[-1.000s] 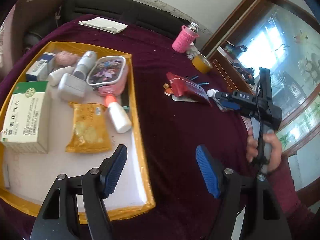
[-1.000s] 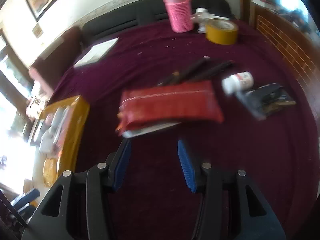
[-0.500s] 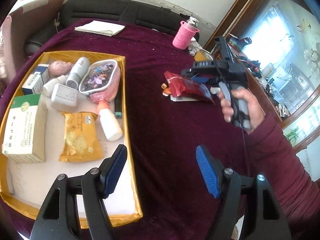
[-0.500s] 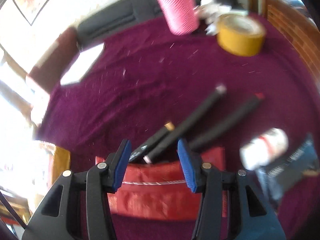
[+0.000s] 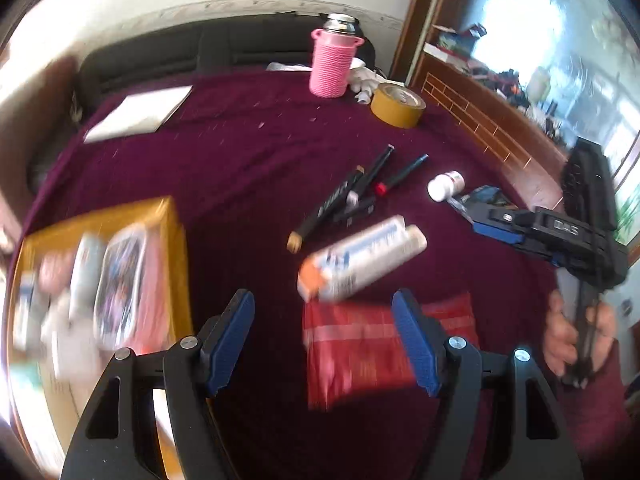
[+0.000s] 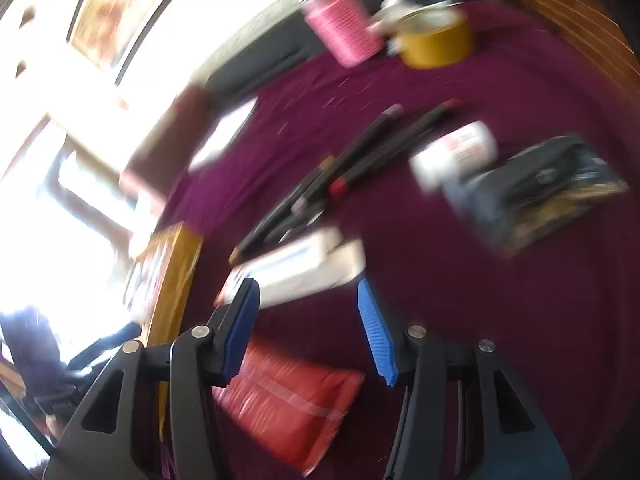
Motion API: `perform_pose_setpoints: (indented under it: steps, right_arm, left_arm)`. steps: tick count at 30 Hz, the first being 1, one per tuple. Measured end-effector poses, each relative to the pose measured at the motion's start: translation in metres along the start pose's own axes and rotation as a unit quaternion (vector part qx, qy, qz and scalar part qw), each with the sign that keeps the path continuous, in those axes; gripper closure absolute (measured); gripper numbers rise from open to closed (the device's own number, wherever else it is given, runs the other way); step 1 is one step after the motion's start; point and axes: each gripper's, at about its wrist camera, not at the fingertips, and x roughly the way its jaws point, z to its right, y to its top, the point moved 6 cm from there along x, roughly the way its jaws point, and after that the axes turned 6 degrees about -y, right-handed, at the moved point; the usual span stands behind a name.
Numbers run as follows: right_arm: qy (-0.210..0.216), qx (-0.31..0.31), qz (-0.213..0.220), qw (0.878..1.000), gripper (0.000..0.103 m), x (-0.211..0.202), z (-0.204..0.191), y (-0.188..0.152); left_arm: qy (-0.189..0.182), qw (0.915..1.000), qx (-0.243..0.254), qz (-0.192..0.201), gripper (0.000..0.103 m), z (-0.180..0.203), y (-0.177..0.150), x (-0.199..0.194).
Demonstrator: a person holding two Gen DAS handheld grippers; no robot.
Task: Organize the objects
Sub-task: 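Grasp a black marker with the left gripper while the right grasps another black marker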
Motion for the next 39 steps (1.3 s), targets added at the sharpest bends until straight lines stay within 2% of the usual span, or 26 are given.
perform_pose_setpoints:
  steps: [2,4,6,7,8,10,13,17,20,22,24,26,28,33,36,39]
  right_arm:
    - [0.022,0.038,0.018,0.999,0.051,0.001,0.014,0.009]
    - [0.034,0.059,0.016,0.998,0.051,0.005,0.026,0.01]
    - [0.029,0.061,0.01,0.998,0.051,0.005,0.033,0.008]
    - [0.022,0.065,0.014,0.998,0.051,0.002,0.037,0.008]
    - [0.021,0.067,0.017,0.997,0.051,-0.001,0.038,0.008]
    - [0.033,0.072,0.025,0.997,0.051,-0.011,0.041,0.008]
    - [0.041,0.076,0.024,0.996,0.049,-0.014,0.041,0.007]
    - [0.052,0.085,0.013,0.995,0.049,-0.012,0.042,0.005]
    - [0.05,0.082,0.015,0.995,0.049,-0.014,0.041,0.005]
    - [0.046,0.08,0.015,0.996,0.049,-0.012,0.041,0.006]
    - [0.042,0.079,0.012,0.996,0.049,-0.009,0.042,0.004]
    - [0.036,0.075,0.011,0.996,0.049,-0.008,0.042,0.003]
    - [0.03,0.066,0.015,0.997,0.049,-0.007,0.04,0.004]
    - [0.01,0.04,0.028,0.999,0.049,-0.009,0.036,0.002]
    - [-0.001,0.031,0.026,0.999,0.049,-0.006,0.035,0.0]
    - [-0.045,0.015,0.031,0.998,0.049,-0.004,0.034,-0.001]
  left_arm:
    - [-0.023,0.9991,0.014,-0.032,0.038,0.004,0.023,0.036]
    - [-0.008,0.9985,0.025,-0.048,0.038,0.001,0.037,0.065]
    - [0.017,0.996,0.064,-0.061,0.038,0.001,0.046,0.091]
    - [0.029,0.9947,0.074,-0.065,0.046,0.0,0.05,0.101]
    - [0.034,0.9943,0.078,-0.065,0.066,-0.003,0.053,0.108]
    - [0.011,0.9955,0.052,-0.079,0.08,-0.012,0.058,0.122]
    - [0.004,0.9962,0.052,-0.07,0.079,-0.012,0.062,0.131]
    - [-0.021,0.9937,0.071,-0.085,0.08,-0.001,0.056,0.139]
    - [0.023,0.9877,0.135,-0.075,0.079,0.014,0.05,0.142]
    - [0.045,0.986,0.141,-0.077,0.079,0.018,0.051,0.145]
    - [0.061,0.9858,0.135,-0.078,0.091,0.021,0.051,0.144]
    - [0.086,0.9855,0.129,-0.07,0.092,0.021,0.05,0.138]
    - [0.076,0.9894,0.11,-0.057,0.092,0.019,0.049,0.125]
    - [0.045,0.9968,0.066,0.01,0.092,0.018,0.044,0.051]
    - [0.019,0.9976,0.038,0.055,0.092,0.016,0.034,0.0]
    - [-0.004,0.9961,0.007,0.088,0.092,0.006,0.014,-0.049]
